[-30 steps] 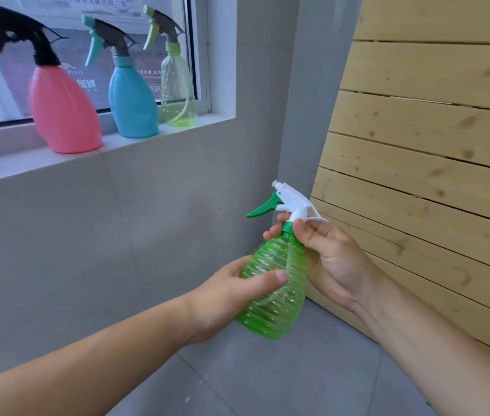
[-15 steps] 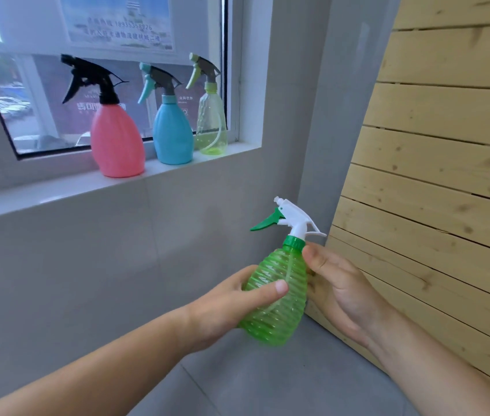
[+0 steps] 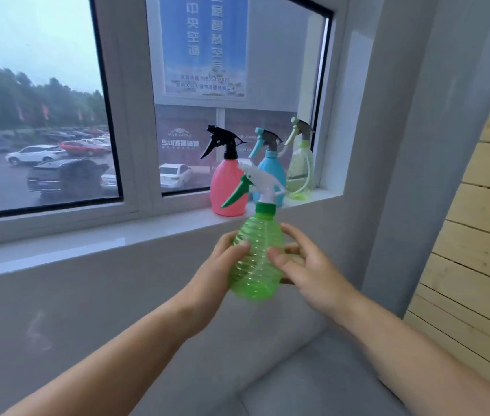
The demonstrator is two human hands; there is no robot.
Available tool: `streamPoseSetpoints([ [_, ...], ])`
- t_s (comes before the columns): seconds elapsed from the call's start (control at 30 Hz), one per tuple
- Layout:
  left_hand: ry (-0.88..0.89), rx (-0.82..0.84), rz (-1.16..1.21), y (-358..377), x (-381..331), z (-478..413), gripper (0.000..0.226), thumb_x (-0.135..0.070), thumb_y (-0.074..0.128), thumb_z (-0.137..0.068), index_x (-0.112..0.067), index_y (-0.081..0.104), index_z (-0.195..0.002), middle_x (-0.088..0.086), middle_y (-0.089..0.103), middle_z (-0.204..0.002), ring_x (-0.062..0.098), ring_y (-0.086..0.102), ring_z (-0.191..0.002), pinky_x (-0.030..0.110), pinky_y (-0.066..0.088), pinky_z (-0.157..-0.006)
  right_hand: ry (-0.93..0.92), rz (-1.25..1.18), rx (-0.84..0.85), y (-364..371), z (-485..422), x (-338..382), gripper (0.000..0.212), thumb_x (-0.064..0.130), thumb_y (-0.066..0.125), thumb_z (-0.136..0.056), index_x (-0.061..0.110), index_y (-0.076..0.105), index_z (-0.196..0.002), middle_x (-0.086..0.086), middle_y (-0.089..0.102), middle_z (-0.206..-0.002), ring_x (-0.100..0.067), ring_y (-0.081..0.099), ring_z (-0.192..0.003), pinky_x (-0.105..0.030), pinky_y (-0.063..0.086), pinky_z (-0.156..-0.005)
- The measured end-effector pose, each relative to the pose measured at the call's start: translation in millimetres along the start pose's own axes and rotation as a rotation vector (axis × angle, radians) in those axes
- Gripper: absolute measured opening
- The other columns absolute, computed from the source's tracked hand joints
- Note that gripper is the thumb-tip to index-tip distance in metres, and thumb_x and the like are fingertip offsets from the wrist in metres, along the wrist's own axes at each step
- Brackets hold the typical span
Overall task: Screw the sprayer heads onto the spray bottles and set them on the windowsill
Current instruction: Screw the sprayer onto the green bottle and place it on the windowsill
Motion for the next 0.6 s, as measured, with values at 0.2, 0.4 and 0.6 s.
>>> streamPoseSetpoints([
  [0.2,0.117,-0.157,-0.229,-85,-71,-28,0.042,-0.025,0.054,-0.101,-0.023,0.051,-0.142,0.0,0.069,-0.122,0.017,0.066,-0.11,0.03,0.048,-0.09,-0.141,0.053,0.036,65,-79,56,0.025,0.032,0.065,-0.09,0.042,0.054,-0.111,-0.001,0.068,-0.113,-0.017,0.069,-0.103,-0.041,0.055,-0.095],
  [0.4,0.084,-0.245,-0.342,-136,-91,-45,0.035,-0.017,0.057,-0.102,-0.027,0.052,-0.135,-0.007,0.069,-0.105,-0.002,0.069,-0.084,0.01,0.051,-0.069,-0.105,0.088,0.052,113,-128,56,0.04,0.029,0.063,-0.092,0.026,0.049,-0.13,-0.007,0.067,-0.122,-0.022,0.066,-0.106,-0.025,0.051,-0.074],
  [0.6,0.049,-0.423,-0.325,-169,-77,-63,0.042,-0.029,0.068,-0.095,-0.015,0.056,-0.133,0.007,0.07,-0.113,0.014,0.066,-0.084,0.028,0.051,-0.073,-0.104,0.172,0.0,132,-152,47,0.05,0.033,0.063,-0.09,0.023,0.05,-0.137,-0.005,0.064,-0.125,-0.022,0.064,-0.111,-0.043,0.052,-0.098],
])
Point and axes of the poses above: each hand's wrist, its own z-axis away from the middle knuckle, its own y-axis out of the palm, x = y × z, the point moved 8 cm from there along -z, towards the middle knuckle
